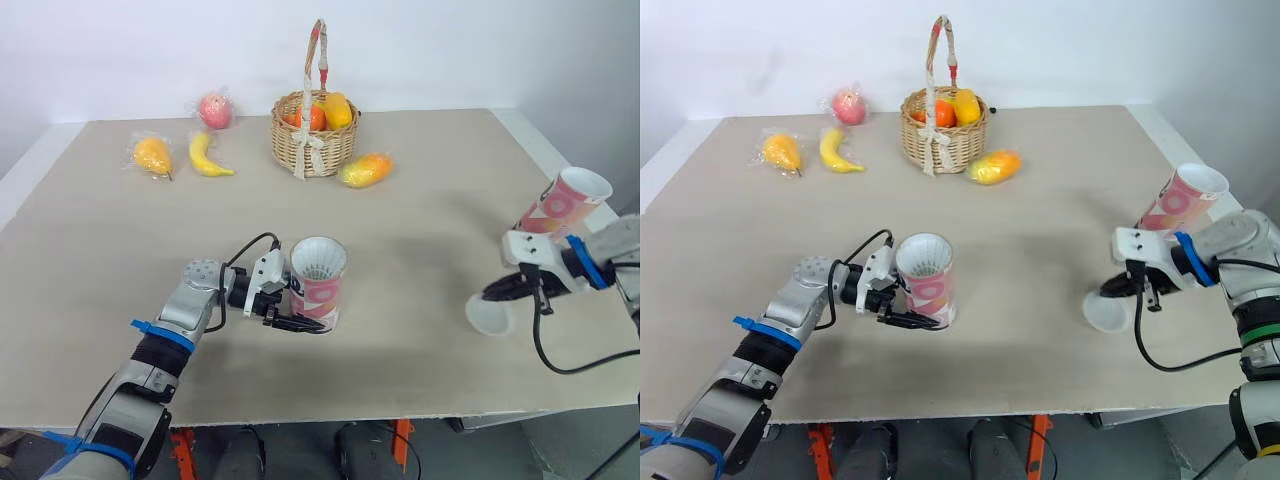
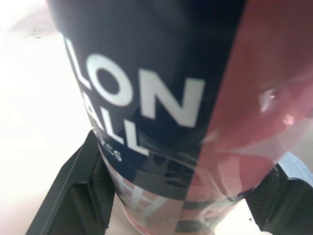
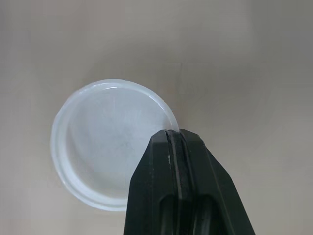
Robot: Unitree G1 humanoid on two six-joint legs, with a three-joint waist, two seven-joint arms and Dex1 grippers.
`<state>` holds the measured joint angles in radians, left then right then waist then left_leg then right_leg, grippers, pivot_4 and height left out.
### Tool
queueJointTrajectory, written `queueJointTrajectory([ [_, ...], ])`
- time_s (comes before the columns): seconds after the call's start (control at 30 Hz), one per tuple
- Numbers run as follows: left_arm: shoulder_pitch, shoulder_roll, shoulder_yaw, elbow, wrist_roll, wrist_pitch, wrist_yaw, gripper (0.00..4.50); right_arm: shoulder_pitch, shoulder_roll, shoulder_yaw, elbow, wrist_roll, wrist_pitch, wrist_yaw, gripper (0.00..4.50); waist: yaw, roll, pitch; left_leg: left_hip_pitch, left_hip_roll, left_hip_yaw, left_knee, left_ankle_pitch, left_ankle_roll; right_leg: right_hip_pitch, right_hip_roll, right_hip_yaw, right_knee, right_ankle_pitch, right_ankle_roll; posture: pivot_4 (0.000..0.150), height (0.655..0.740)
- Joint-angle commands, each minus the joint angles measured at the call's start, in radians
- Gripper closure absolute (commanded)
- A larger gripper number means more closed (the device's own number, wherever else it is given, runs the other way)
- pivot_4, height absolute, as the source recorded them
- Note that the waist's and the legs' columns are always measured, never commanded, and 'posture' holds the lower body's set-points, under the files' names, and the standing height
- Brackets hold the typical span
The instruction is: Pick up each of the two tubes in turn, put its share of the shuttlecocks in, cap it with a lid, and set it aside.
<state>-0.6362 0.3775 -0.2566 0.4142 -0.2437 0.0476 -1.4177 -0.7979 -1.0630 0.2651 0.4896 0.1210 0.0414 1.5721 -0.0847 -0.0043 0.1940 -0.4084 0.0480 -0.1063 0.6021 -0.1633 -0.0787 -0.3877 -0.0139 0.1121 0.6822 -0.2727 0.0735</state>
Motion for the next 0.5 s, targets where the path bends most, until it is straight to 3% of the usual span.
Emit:
queueJointTrajectory([
  [0.03, 0.003, 0.017, -0.016, 0.037, 0.038, 0.021, 0.008, 1.43, -0.096, 0.006, -0.054, -0.246, 0.216, 0.147, 0.042, 4.47, 0.0, 0.0, 0.0, 0.0, 0.0, 0.0, 0.0, 0.0, 0.0, 0.0, 0.0, 0.0, 0.0, 0.0, 0.0, 0.15, 0.74],
  [0.23, -0.006, 0.034, -0.039, 0.034, 0.036, 0.059, -0.039, 1.43, -0.289, 0.081, -0.021, -0.419, 0.381, 0.248, 0.042, 4.47, 0.001, -0.001, 0.0, 0.0, 0.0, 0.0, -0.001, 0.0, 0.0, 0.0, 0.0, 0.0, 0.0, -0.001, 0.0, 0.15, 0.74],
  [0.5, -0.045, 0.047, -0.05, 0.062, 0.047, 0.066, -0.068, 1.43, -0.492, 0.235, 0.195, -0.379, 0.323, 0.075, 0.042, 4.47, -0.003, -0.001, 0.0, -0.001, 0.001, 0.0, -0.004, 0.0, 0.0, -0.003, 0.001, -0.001, 0.0, -0.002, -0.002, 0.15, 0.74],
])
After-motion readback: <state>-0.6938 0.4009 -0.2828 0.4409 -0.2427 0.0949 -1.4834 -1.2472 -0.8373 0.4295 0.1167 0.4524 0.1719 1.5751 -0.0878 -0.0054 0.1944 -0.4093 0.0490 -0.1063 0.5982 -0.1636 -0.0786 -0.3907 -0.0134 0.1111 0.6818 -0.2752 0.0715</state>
